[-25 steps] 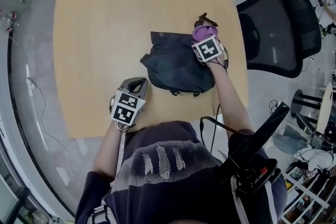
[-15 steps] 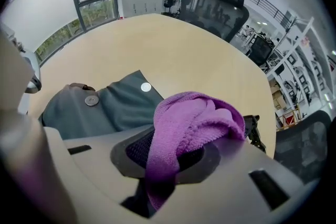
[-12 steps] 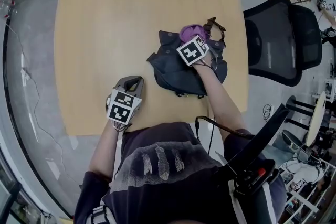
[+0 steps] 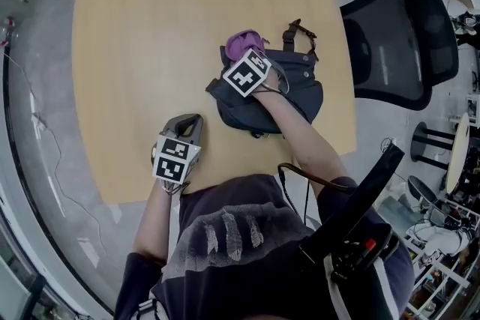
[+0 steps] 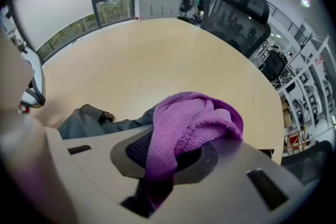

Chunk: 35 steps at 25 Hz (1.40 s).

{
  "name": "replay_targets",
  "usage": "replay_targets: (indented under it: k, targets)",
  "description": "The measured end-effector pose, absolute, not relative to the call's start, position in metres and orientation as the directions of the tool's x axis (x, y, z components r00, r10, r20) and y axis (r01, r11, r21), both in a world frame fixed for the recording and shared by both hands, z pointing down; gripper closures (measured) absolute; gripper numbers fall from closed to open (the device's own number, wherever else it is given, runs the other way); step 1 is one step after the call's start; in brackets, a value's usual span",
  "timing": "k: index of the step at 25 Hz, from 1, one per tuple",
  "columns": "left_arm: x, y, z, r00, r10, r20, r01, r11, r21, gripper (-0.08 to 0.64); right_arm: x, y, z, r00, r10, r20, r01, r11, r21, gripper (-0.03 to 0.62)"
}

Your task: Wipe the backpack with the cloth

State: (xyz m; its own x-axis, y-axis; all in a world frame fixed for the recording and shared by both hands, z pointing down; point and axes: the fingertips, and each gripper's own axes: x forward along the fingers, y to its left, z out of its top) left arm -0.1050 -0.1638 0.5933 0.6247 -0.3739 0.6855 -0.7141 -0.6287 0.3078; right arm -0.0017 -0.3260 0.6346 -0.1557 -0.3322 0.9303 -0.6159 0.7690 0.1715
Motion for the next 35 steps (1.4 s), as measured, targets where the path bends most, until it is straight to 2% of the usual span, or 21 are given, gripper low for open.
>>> replay_targets:
  k: [6, 11, 16, 19, 22, 26, 29, 35]
  targets:
    - [-0.105, -0.164, 0.589, 0.622, -0.374, 0.688, -0.714, -0.633, 0.301, 0.554, -0.03, -0.32, 0.624, -0.261, -0.32, 0.911, -0.604, 0.79, 0.105, 0.522]
    - [-0.1, -0.165, 0.584, 0.618, -0.38, 0.688, -0.712, -0.641, 0.286, 0.554, -0.054, -0.314, 0.595, -0.464, -0.3, 0.834, -0.638, 0.766, -0.079, 0.522]
    - [-0.09, -0.165, 0.58, 0.623, -0.383, 0.682, -0.702, -0.659, 0.271, 0.554, -0.005, -0.321, 0.539, -0.522, -0.43, 0.736, -0.723, 0.681, -0.115, 0.522]
    - [-0.084, -0.164, 0.579, 0.63, -0.379, 0.678, -0.692, -0.671, 0.267, 0.554, 0.065, -0.317, 0.512, -0.468, -0.52, 0.714, -0.807, 0.581, -0.106, 0.522]
    - [-0.08, -0.16, 0.579, 0.634, -0.366, 0.681, -0.68, -0.683, 0.266, 0.554, 0.143, -0.306, 0.505, -0.314, -0.586, 0.747, -0.888, 0.46, -0.012, 0.522]
    - [-0.072, -0.154, 0.579, 0.64, -0.345, 0.687, -0.661, -0.703, 0.263, 0.554, 0.215, -0.279, 0.536, -0.089, -0.543, 0.835, -0.915, 0.376, 0.148, 0.522]
    - [-0.068, -0.152, 0.577, 0.641, -0.341, 0.687, -0.652, -0.715, 0.253, 0.554, 0.22, -0.254, 0.572, -0.042, -0.453, 0.891, -0.892, 0.418, 0.17, 0.522]
    - [-0.065, -0.15, 0.572, 0.636, -0.346, 0.69, -0.65, -0.722, 0.238, 0.554, 0.182, -0.248, 0.583, -0.009, -0.45, 0.893, -0.795, 0.545, 0.267, 0.522]
